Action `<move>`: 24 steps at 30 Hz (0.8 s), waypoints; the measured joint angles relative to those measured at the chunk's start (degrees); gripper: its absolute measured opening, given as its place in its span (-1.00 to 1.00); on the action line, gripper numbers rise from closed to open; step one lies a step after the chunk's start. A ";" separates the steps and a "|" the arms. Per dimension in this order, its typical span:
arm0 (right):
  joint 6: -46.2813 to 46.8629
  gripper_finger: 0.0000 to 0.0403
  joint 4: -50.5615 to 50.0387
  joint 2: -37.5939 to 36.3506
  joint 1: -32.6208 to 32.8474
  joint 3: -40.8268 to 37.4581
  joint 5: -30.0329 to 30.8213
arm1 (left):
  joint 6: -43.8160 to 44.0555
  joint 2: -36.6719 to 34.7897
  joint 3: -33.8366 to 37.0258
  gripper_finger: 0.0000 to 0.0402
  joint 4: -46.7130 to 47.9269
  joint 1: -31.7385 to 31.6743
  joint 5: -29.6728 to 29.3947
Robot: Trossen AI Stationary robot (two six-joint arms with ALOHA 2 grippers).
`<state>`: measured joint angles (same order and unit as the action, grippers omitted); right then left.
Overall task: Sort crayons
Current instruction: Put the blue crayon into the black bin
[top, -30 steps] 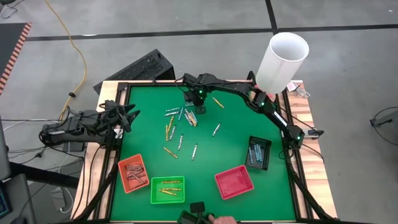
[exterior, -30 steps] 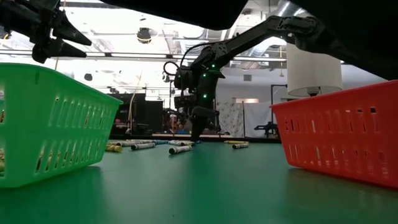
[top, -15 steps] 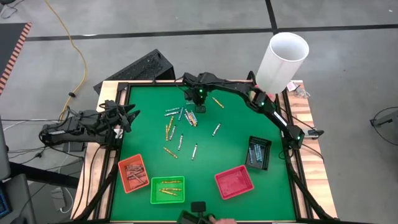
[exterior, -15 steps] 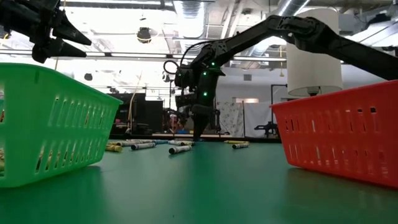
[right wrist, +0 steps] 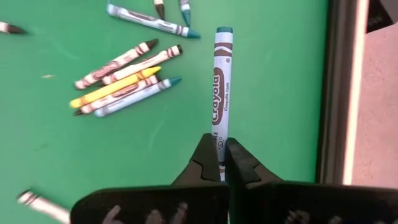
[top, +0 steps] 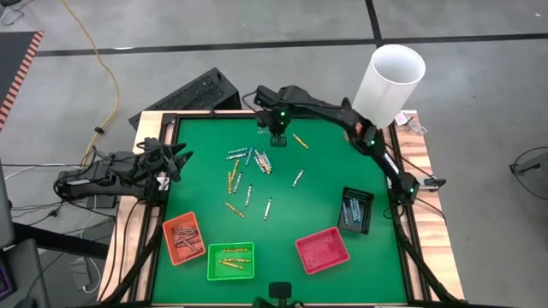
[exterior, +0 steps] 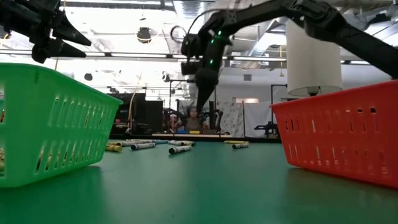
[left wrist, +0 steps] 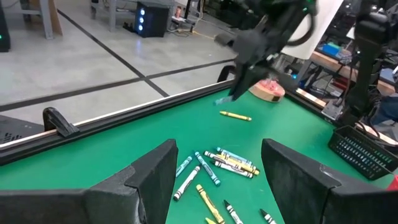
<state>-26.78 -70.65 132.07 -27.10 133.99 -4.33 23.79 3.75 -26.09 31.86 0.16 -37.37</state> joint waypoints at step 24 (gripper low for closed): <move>12.02 -1.00 -19.27 -14.49 10.53 -7.14 -0.37 | 0.24 0.00 -0.02 0.11 0.46 0.02 -0.11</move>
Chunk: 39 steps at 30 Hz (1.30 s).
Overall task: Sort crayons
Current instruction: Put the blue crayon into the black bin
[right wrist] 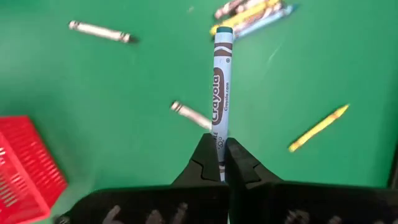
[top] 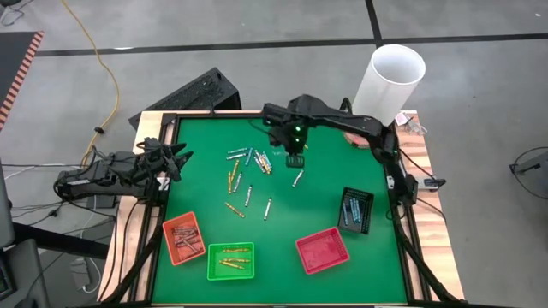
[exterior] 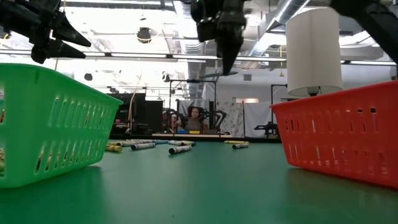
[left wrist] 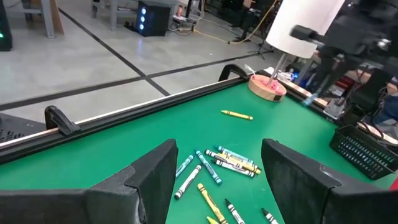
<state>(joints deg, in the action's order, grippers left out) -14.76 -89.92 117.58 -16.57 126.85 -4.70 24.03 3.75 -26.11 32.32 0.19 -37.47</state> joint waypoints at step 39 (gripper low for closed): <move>116.99 -1.00 20.64 -45.01 43.98 -72.13 16.36 | 0.85 0.00 0.00 0.11 0.37 0.00 -0.07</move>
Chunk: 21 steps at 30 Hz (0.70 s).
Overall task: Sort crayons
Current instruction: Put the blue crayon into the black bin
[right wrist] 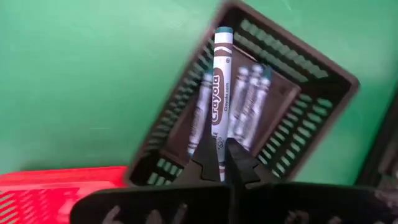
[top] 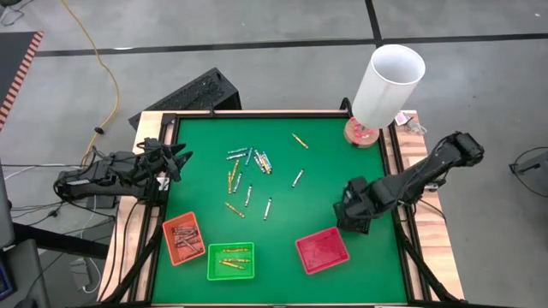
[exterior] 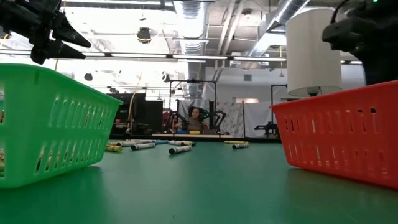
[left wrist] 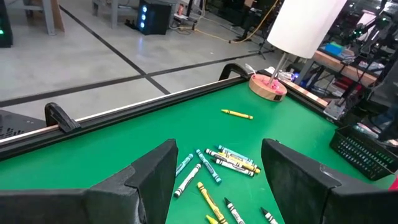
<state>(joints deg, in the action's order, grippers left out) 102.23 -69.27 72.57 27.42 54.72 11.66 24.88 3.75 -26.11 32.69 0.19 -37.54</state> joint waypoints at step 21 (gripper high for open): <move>2.62 -1.00 9.31 4.57 -0.69 -9.12 -5.12 | 0.00 0.00 0.00 0.11 0.00 0.00 -0.39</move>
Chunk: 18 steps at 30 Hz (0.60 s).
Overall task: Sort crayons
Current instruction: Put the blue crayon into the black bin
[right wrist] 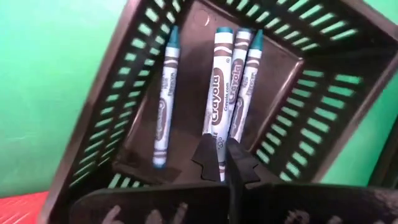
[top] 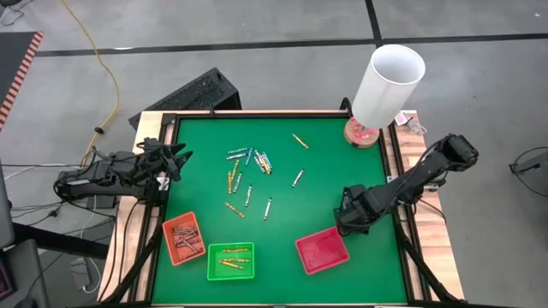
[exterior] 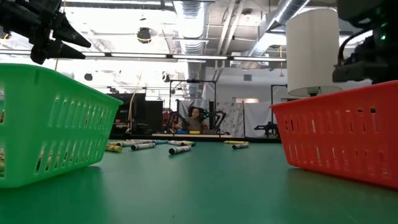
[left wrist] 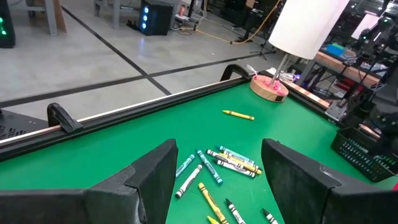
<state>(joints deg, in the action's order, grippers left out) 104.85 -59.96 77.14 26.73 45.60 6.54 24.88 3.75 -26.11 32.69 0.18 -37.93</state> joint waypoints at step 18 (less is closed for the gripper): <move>-2.92 -0.82 8.37 -0.04 -2.52 -5.05 -0.74 | 0.00 0.00 0.00 0.11 0.00 -0.01 -0.07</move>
<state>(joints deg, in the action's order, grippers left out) 101.93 -51.59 77.10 24.21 40.55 5.80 24.88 3.75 -26.11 32.69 0.18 -38.00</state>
